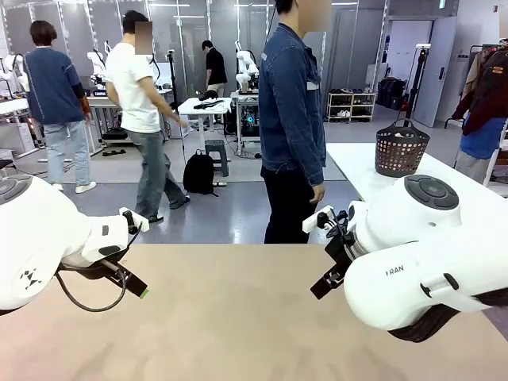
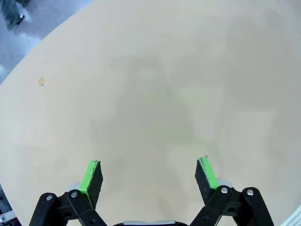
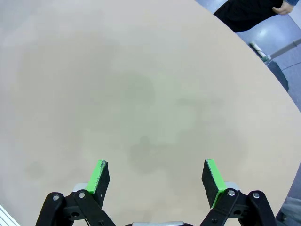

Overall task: Fold the towel.
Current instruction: Grab the top end of the 100 cm Hotel Towel extended by the human.

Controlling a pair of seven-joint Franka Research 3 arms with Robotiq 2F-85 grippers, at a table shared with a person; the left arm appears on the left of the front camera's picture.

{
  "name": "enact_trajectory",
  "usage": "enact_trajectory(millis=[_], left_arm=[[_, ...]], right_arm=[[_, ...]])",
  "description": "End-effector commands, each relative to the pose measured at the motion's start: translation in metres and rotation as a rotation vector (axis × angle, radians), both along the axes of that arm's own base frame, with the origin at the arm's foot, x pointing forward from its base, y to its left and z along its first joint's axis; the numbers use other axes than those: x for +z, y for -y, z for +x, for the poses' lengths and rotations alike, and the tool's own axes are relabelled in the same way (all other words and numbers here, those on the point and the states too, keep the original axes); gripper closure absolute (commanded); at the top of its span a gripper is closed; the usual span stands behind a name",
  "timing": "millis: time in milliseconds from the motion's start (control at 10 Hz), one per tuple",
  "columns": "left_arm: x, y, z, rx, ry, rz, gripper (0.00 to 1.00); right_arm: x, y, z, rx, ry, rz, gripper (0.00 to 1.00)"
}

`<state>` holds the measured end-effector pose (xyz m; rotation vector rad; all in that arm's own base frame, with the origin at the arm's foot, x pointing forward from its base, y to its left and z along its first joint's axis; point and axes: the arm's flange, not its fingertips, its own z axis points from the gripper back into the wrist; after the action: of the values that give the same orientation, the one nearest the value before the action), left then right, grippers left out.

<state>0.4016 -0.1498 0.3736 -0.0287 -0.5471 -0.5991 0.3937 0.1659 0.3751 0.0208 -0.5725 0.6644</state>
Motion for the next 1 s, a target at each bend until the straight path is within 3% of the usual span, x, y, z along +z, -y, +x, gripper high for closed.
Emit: enact_trajectory(millis=[0,200,400,500,700,800,900], left_arm=[[0.03,0.0,0.002,0.021,-0.132,-0.033,0.0],[0.082,-0.028,0.003,-0.052,-0.328,-0.06,0.0],[0.132,-0.077,0.005,-0.088,-0.55,-0.268,0.0],[0.154,-0.118,0.009,-0.108,-0.608,-0.452,0.0],[0.166,-0.206,0.005,-0.106,-0.698,-0.76,0.0],[0.164,-0.247,-0.003,-0.095,-0.718,-0.874,0.0],[0.163,-0.29,-0.017,-0.123,-0.667,-1.003,0.0]], right_arm=[[0.035,0.013,0.002,-0.016,-0.013,-0.007,0.0],[0.086,0.037,0.009,0.056,-0.171,0.119,0.0],[0.136,0.088,0.014,0.119,-0.347,0.396,0.0],[0.153,0.131,0.014,0.129,-0.43,0.588,0.0],[0.157,0.209,0.001,0.184,-0.481,0.819,0.0],[0.153,0.247,-0.008,0.171,-0.45,0.871,0.0],[0.149,0.287,-0.016,0.145,-0.425,0.94,0.0]])
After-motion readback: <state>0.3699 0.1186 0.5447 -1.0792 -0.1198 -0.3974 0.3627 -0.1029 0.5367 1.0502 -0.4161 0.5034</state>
